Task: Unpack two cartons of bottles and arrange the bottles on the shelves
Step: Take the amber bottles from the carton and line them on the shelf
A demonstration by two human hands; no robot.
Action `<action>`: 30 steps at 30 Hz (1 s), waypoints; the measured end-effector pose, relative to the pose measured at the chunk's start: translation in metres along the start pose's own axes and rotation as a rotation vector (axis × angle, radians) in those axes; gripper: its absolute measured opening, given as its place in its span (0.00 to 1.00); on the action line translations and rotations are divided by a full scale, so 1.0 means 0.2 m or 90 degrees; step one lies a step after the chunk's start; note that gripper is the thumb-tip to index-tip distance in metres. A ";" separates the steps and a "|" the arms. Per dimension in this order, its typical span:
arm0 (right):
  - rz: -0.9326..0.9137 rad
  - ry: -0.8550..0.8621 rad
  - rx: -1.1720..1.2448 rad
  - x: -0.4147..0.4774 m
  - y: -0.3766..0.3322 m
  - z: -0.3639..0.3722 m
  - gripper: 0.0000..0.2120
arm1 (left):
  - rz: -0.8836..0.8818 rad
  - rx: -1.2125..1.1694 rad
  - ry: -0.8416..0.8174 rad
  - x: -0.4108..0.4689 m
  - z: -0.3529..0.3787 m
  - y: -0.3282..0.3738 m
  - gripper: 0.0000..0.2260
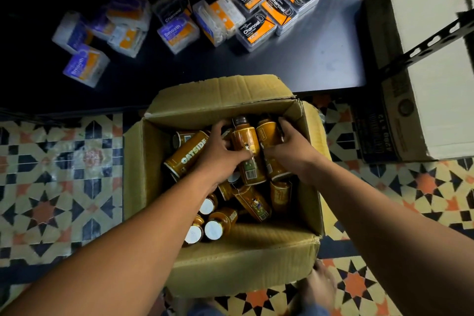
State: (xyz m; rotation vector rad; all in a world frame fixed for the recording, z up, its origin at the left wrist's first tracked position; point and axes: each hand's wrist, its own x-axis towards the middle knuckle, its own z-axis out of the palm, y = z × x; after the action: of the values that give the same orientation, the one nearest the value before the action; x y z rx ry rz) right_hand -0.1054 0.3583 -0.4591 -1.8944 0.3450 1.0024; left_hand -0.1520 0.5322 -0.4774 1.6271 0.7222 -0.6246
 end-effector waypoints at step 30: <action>-0.311 0.091 -0.203 -0.34 0.00 -0.07 0.28 | 0.223 0.278 0.032 -0.38 -0.16 0.21 0.25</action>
State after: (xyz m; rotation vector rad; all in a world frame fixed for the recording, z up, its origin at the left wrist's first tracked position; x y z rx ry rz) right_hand -0.1408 0.3345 -0.4047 -2.1966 -0.2083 0.6173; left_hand -0.1714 0.5490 -0.3890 2.1178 0.3320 -0.5072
